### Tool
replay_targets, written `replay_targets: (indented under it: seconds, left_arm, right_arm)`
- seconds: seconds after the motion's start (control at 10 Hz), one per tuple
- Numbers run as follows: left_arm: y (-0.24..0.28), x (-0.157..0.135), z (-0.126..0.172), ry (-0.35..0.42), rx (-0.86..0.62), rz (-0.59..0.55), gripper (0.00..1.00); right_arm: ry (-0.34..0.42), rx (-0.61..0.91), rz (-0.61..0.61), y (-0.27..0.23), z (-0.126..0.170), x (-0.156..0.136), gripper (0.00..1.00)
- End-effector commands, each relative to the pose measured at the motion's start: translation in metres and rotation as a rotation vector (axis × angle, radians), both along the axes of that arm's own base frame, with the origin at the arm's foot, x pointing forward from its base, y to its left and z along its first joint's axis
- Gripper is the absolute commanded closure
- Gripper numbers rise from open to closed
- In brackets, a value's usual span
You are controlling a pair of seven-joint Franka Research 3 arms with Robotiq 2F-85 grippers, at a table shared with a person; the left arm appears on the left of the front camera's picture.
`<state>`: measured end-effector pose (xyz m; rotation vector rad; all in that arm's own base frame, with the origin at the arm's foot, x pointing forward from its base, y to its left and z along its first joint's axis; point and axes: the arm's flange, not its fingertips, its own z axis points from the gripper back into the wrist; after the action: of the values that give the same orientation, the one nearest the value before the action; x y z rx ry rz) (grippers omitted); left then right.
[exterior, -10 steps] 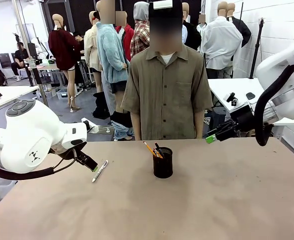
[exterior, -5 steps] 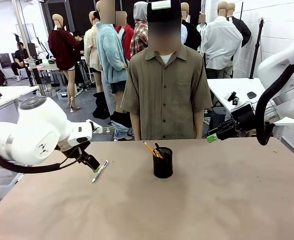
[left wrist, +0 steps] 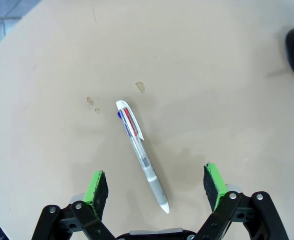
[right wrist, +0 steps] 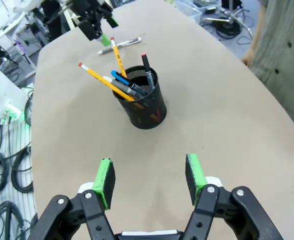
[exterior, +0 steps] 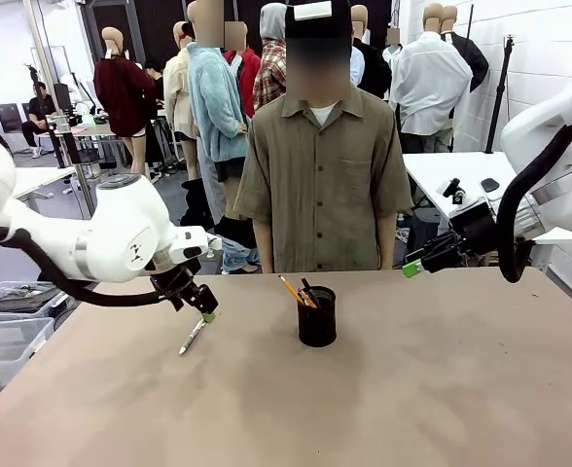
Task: Place the pens into the pen holder.
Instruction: Pick up a writing instrument from the table and place it into the Pen holder.
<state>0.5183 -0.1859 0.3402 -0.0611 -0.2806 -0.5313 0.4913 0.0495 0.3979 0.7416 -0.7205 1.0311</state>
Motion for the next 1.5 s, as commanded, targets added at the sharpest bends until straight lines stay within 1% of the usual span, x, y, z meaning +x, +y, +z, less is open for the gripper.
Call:
replay_targets:
  seconds: [0.0, 0.1, 0.3, 0.4, 0.5, 0.7, 0.9, 1.4]
  left_arm:
    - [-0.003, 0.025, -0.013, 0.087, 0.014, 0.037, 0.00]
    - [-0.003, 0.029, -0.019, 0.103, 0.032, 0.056, 0.00]
    - [0.002, 0.035, -0.027, 0.128, -0.001, 0.063, 0.00]
    - [0.002, 0.036, -0.032, 0.144, 0.000, 0.057, 0.05]
    - [0.003, 0.037, -0.035, 0.158, 0.011, 0.053, 0.22]
    - [0.003, 0.036, -0.036, 0.177, 0.029, 0.036, 0.61]
    - [0.002, 0.034, -0.034, 0.179, 0.050, 0.028, 1.00]
    - [0.002, 0.029, -0.031, 0.193, 0.090, -0.003, 1.00]
  right_arm:
    - [-0.003, -0.002, 0.002, 0.000, 0.000, -0.001, 0.29]
    - [-0.003, -0.002, 0.002, 0.000, 0.000, -0.001, 0.29]
    - [-0.003, -0.002, 0.002, 0.000, 0.000, -0.001, 0.29]
    - [-0.003, -0.002, 0.002, 0.000, 0.000, -0.001, 0.29]
    - [-0.003, -0.002, 0.002, 0.000, 0.000, -0.001, 0.29]
    - [-0.003, -0.002, 0.002, 0.000, 0.000, -0.001, 0.29]
    - [-0.003, -0.002, 0.002, 0.000, 0.000, -0.001, 0.29]
    - [-0.003, -0.002, 0.002, 0.000, 0.000, -0.001, 0.29]
